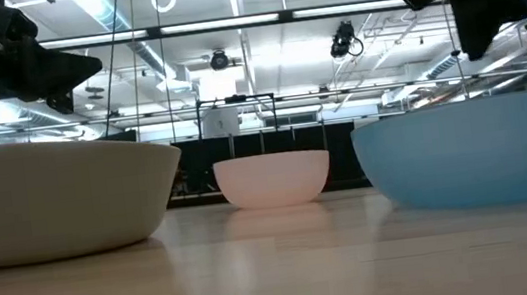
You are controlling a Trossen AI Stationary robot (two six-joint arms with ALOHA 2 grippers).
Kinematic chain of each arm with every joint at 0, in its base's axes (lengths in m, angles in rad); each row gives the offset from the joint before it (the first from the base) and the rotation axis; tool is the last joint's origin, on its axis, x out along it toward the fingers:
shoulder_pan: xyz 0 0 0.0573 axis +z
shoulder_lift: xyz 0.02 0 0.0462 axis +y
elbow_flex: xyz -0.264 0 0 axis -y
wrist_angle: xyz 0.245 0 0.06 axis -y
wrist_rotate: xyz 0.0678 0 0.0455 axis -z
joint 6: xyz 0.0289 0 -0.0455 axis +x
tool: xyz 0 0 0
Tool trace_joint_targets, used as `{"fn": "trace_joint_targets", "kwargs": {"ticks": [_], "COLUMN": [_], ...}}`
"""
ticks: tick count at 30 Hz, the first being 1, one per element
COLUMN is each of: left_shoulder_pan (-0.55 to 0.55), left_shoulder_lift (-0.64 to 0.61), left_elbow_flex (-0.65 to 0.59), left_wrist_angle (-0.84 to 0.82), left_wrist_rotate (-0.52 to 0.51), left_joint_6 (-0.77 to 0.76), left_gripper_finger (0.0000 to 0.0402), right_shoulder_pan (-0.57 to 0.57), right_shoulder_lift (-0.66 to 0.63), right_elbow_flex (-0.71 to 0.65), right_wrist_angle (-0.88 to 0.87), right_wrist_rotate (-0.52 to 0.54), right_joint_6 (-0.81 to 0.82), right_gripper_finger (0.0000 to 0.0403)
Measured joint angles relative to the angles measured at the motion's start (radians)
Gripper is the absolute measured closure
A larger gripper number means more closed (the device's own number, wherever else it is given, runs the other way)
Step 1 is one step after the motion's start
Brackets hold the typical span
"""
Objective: Nest bowls inside each other
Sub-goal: Stack the blue bowl on the orange bowl
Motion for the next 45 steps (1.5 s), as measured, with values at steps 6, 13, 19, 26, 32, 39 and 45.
{"fn": "trace_joint_targets", "kwargs": {"ticks": [6, 13, 19, 26, 32, 39, 45], "left_shoulder_pan": [0.000, 0.000, 0.000, 0.000, 0.000, 0.000, 0.000], "left_shoulder_lift": [0.000, 0.000, 0.000, 0.000, 0.000, 0.000, 0.000], "left_elbow_flex": [0.000, 0.000, 0.000, 0.000, 0.000, 0.000, 0.000], "left_wrist_angle": [0.000, 0.000, 0.000, 0.000, 0.000, 0.000, -0.005], "left_wrist_rotate": [0.000, 0.000, 0.000, 0.000, 0.000, 0.000, 0.000], "left_joint_6": [0.000, 0.000, 0.000, 0.000, -0.001, -0.001, -0.001], "left_gripper_finger": [0.0370, 0.0378, 0.0369, 0.0369, 0.0376, 0.0367, 0.0370], "right_shoulder_pan": [0.052, 0.046, 0.022, -0.023, -0.044, -0.044, -0.044], "right_shoulder_lift": [0.107, 0.170, 0.179, 0.179, 0.179, 0.167, 0.158], "right_elbow_flex": [0.000, 0.000, 0.000, -0.026, -0.115, -0.115, -0.106], "right_wrist_angle": [-0.006, -0.013, -0.022, -0.043, 0.045, 0.086, 0.097], "right_wrist_rotate": [0.002, 0.002, 0.009, 0.009, -0.039, -0.053, -0.055], "right_joint_6": [0.032, 0.029, 0.009, -0.013, -0.020, -0.020, -0.016], "right_gripper_finger": [0.0321, 0.0321, 0.0320, 0.0319, 0.0319, 0.0318, 0.0318]}}
